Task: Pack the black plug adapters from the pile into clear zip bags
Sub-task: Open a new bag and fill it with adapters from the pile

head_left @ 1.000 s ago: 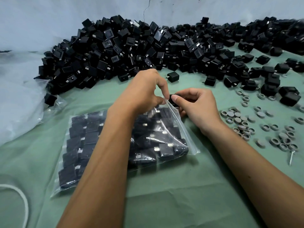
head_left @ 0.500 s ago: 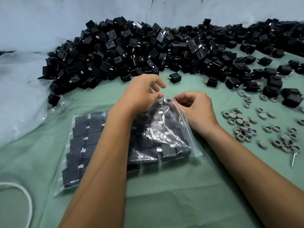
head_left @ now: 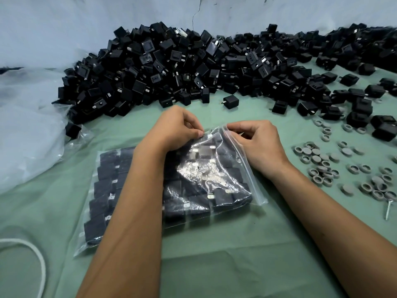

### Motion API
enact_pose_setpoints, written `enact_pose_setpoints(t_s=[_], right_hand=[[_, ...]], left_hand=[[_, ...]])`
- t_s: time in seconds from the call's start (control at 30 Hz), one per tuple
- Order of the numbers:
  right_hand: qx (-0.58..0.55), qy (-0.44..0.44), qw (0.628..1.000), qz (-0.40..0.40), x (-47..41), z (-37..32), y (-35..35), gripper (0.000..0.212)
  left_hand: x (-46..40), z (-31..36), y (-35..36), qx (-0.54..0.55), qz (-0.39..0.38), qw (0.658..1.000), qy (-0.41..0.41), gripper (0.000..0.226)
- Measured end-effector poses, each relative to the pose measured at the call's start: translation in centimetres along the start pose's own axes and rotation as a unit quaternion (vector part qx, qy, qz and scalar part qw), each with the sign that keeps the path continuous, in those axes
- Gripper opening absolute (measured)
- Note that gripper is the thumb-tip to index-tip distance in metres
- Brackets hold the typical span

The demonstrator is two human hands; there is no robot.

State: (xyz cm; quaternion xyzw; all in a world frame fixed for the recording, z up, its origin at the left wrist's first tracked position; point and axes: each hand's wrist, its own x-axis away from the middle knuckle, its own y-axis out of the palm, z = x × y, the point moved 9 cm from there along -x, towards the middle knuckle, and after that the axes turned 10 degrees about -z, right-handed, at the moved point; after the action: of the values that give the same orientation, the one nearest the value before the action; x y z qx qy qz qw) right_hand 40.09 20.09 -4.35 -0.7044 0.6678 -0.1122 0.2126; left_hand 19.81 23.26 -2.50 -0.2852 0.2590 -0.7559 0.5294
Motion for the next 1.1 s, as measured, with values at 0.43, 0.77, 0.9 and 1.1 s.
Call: enact_pose_setpoints(t_s=[0.43,0.77,0.9,1.1], right_hand=[[-0.101,0.046,0.994,0.021,-0.1,1.9,-0.7,0.019],[0.430,-0.071,0.893,-0.112,-9.9,-0.3,0.8,0.063],[0.417,-0.055,0.894,-0.154,-11.1,0.1,1.1,0.047],[0.042,-0.002,0.999,0.025,-4.0,1.0,-4.9,0.028]], left_hand=[[-0.4,4.1,2.5,-0.063,-0.011,0.995,0.081,0.031],[0.8,7.6,4.1,-0.132,-0.091,0.977,0.144,0.056],[1.0,7.3,4.2,-0.133,-0.115,0.975,0.136,0.049],[1.6,7.9,4.2,-0.131,-0.133,0.974,0.131,0.036]])
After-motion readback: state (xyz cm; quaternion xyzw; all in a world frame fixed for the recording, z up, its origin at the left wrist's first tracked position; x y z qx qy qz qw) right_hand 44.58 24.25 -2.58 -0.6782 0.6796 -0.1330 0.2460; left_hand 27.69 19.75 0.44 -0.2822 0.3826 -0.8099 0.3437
